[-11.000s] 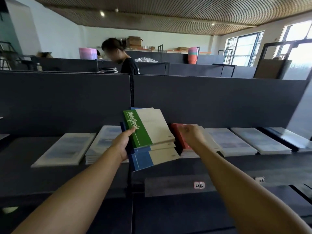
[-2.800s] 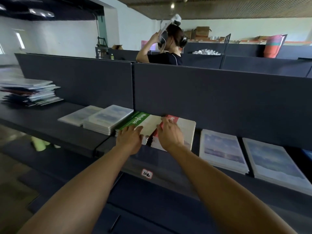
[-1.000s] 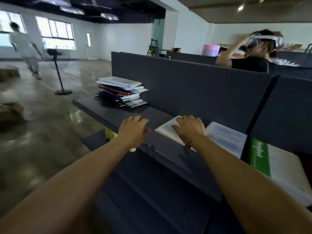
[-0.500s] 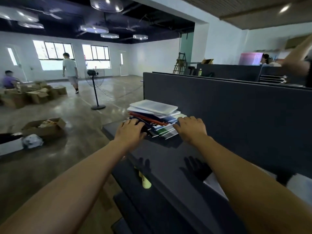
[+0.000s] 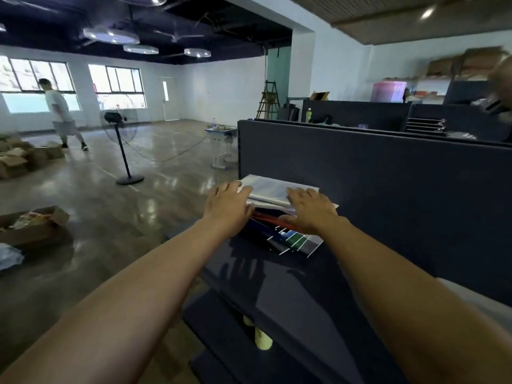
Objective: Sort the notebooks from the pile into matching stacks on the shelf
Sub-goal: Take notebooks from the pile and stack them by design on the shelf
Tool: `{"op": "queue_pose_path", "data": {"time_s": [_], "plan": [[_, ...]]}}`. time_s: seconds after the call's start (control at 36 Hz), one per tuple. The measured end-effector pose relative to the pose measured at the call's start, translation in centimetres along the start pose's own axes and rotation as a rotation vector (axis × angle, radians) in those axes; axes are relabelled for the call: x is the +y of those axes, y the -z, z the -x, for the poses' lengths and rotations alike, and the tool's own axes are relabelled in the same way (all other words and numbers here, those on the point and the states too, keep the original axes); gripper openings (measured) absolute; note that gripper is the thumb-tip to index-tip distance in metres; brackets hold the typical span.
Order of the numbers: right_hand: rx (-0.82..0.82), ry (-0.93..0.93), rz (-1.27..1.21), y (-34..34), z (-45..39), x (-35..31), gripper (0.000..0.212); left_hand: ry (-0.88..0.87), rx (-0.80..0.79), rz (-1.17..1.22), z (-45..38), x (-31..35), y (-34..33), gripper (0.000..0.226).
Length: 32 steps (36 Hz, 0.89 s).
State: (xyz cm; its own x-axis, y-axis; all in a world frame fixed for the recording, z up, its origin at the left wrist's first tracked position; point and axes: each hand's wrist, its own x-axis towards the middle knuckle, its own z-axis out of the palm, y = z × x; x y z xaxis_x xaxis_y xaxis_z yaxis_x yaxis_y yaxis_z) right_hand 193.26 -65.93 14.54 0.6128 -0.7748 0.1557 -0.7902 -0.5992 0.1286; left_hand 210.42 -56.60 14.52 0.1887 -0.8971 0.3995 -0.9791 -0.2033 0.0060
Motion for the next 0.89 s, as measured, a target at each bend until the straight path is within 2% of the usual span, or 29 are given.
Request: {"op": "queue_pose_path", "data": {"time_s": [0.11,0.22,0.44,0.61,0.69,0.78,0.89], "plan": [[-0.084,-0.117,-0.039,-0.3,-0.7,0.3,0.08,-0.044,0.007,0.016,-1.4,-1.0,-0.7,0.048],[-0.09,-0.158,-0.044,-0.7,-1.1,0.2,0.075,-0.088,0.02,0.043,-1.8,-1.2,-1.3,0.046],[0.114,-0.154,0.182,0.1,-0.3,-1.5,0.053,-0.1,0.015,0.082,-1.5,-0.7,-1.3,0.047],[0.151,-0.053,0.165,0.8,1.2,-1.0,0.023,-0.108,0.028,0.104,-1.1,0.6,-0.7,0.046],[0.231,-0.005,0.14,1.1,2.5,-0.5,0.014,-0.104,0.018,0.114,-0.6,1.2,-0.3,0.05],[0.405,0.01,0.182,1.1,4.0,-0.1,0.009,-0.09,0.004,0.126,0.0,2.2,0.2,0.055],[0.607,0.045,0.204,1.4,6.2,1.2,0.034,-0.095,0.025,0.146,0.8,4.0,1.0,0.058]]}}
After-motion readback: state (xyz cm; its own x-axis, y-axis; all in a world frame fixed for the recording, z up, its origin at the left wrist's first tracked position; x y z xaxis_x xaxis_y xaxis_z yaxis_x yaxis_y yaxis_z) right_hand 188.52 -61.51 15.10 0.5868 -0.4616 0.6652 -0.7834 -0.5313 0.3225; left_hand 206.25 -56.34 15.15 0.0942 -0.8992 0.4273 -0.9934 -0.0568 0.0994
